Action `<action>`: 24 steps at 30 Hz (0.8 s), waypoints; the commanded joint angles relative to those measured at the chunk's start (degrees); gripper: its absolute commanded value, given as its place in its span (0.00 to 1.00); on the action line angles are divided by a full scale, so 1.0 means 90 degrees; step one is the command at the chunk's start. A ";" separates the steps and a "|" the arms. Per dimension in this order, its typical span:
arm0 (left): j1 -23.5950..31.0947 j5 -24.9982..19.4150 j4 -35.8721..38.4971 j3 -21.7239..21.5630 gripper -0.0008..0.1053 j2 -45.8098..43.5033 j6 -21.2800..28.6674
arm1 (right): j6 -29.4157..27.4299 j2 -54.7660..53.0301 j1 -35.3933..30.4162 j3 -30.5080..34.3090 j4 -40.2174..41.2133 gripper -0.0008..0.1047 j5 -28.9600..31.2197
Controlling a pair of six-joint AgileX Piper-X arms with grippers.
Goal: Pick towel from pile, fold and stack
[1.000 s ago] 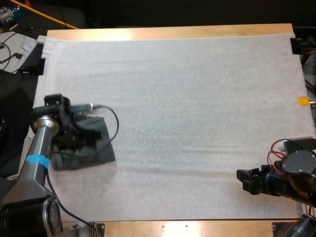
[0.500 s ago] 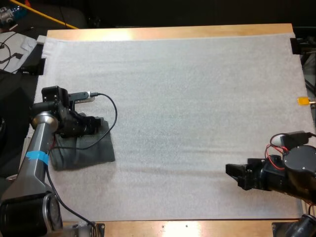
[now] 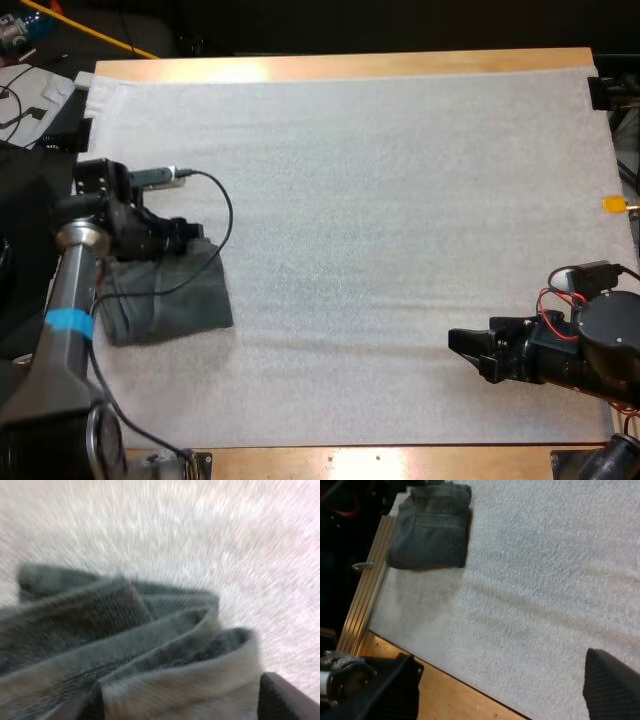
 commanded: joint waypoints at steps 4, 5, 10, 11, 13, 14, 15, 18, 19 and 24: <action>-0.0085 0.0056 0.0223 -0.0157 0.58 -0.1133 -0.0004 | -0.0038 -0.0005 0.0008 -0.0057 -0.0066 0.64 0.0014; -0.0110 0.0068 0.0254 -0.0158 0.58 -0.1284 -0.0003 | -0.0049 0.0003 0.0002 -0.0056 -0.0081 0.64 0.0058; -0.0388 0.0090 0.0476 -0.0150 0.58 -0.2059 0.0017 | -0.0228 0.0101 -0.0021 -0.0055 -0.0169 0.64 0.0494; -0.0467 0.0096 0.0524 -0.0147 0.58 -0.2210 0.0010 | -0.0294 0.0159 -0.0026 -0.0059 -0.0192 0.64 0.0642; -0.0618 0.0076 0.0632 -0.0134 0.58 -0.2463 0.0016 | -0.0455 0.0265 -0.0023 -0.0080 -0.0249 0.64 0.0911; -0.0675 0.0071 0.0698 -0.0132 0.58 -0.2576 0.0006 | -0.0552 0.0342 -0.0029 -0.0082 -0.0282 0.64 0.1009; -0.0524 0.0074 0.0662 -0.0141 0.58 -0.2492 -0.0056 | -0.0453 0.0294 -0.0003 -0.0032 -0.0296 0.64 0.0871; -0.0522 0.0117 0.0925 -0.0127 0.58 -0.2977 -0.0086 | -0.0731 0.0644 -0.0014 -0.0030 -0.0638 0.64 0.1193; -0.0536 0.0121 0.0998 -0.0129 0.58 -0.3103 -0.0091 | -0.0819 0.0767 -0.0032 -0.0039 -0.0740 0.64 0.1252; -0.0708 0.0108 0.1313 -0.0121 0.58 -0.3620 -0.0085 | -0.1258 0.1380 -0.0408 -0.0057 -0.1153 0.64 0.1414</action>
